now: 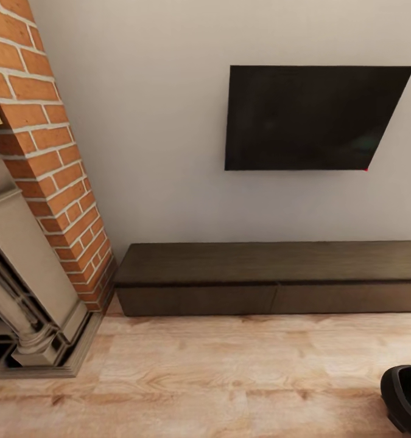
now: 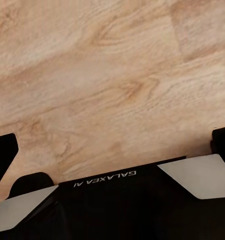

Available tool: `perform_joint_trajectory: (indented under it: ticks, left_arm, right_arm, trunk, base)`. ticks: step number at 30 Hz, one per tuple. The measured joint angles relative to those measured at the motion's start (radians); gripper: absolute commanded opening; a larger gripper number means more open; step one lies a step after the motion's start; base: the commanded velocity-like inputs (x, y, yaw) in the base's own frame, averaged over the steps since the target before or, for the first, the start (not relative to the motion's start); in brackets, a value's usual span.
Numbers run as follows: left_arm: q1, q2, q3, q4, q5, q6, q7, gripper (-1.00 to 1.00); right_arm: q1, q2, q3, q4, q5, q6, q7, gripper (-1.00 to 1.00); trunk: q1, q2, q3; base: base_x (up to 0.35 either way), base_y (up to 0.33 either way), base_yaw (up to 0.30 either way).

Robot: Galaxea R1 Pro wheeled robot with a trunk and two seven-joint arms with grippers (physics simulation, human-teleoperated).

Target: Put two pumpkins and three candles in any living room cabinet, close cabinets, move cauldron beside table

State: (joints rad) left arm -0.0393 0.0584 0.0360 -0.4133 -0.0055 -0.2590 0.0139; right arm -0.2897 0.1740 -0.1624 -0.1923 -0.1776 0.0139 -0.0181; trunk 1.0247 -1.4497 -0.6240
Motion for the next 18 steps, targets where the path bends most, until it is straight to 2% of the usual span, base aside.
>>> perform_joint_trajectory:
  ticks: [7, 12, 18]
  left_arm:
    - [0.0, 0.0, 0.0, 0.0, 0.0, 0.0, 0.0, 1.0]
    - [0.0, 0.0, 0.0, 0.0, 0.0, -0.001, 0.0, 1.0]
    - [0.0, 0.0, 0.0, 0.0, 0.0, -0.001, 0.0, 1.0]
  right_arm:
    - [0.0, 0.0, 0.0, 0.0, 0.0, 0.0, 0.0, 1.0]
    - [0.0, 0.0, 0.0, 0.001, 0.001, 0.0, 0.001, 1.0]
    - [0.0, 0.0, 0.0, 0.002, 0.002, 0.0, 0.001, 1.0]
  trunk:
    - [0.0, 0.0, 0.002]
    - [0.0, 0.0, 0.002]
    - [0.0, 0.0, 0.002]
  base:
    - [0.222, -0.068, -0.076]
    - [0.193, -0.151, -0.012]
    - [0.159, -0.027, -0.001]
